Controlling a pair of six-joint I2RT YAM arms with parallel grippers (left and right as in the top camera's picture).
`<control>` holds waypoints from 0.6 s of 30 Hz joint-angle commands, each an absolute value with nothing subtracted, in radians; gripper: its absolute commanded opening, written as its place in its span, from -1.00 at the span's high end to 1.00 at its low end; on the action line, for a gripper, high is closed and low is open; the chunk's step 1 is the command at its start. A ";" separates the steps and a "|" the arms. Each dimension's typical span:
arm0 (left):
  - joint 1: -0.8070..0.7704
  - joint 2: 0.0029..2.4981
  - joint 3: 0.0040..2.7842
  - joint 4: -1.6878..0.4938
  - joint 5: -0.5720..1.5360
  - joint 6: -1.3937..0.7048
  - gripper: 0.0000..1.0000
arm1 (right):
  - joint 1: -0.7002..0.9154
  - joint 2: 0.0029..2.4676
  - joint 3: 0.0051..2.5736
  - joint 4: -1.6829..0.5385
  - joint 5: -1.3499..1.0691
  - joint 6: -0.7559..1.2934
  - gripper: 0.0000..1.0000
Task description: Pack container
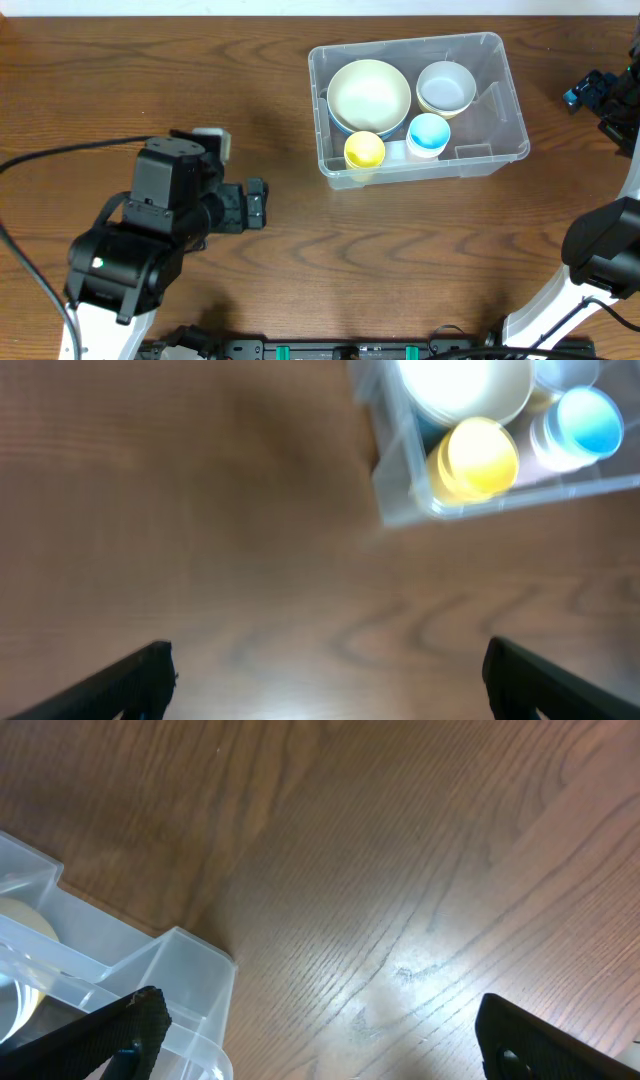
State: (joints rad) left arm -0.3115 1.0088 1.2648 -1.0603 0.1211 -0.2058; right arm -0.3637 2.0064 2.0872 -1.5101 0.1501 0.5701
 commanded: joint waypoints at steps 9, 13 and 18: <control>-0.276 0.867 0.846 -0.548 0.173 0.007 -0.96 | -0.367 2.002 2.086 -1.511 0.157 0.583 -0.98; -0.223 0.727 0.630 -0.346 0.173 0.007 -0.96 | -0.367 2.002 2.086 -1.511 0.157 0.583 -0.98; -0.190 0.530 0.391 -0.112 0.173 0.007 -0.96 | -0.367 2.002 2.086 -1.511 0.157 0.583 -0.98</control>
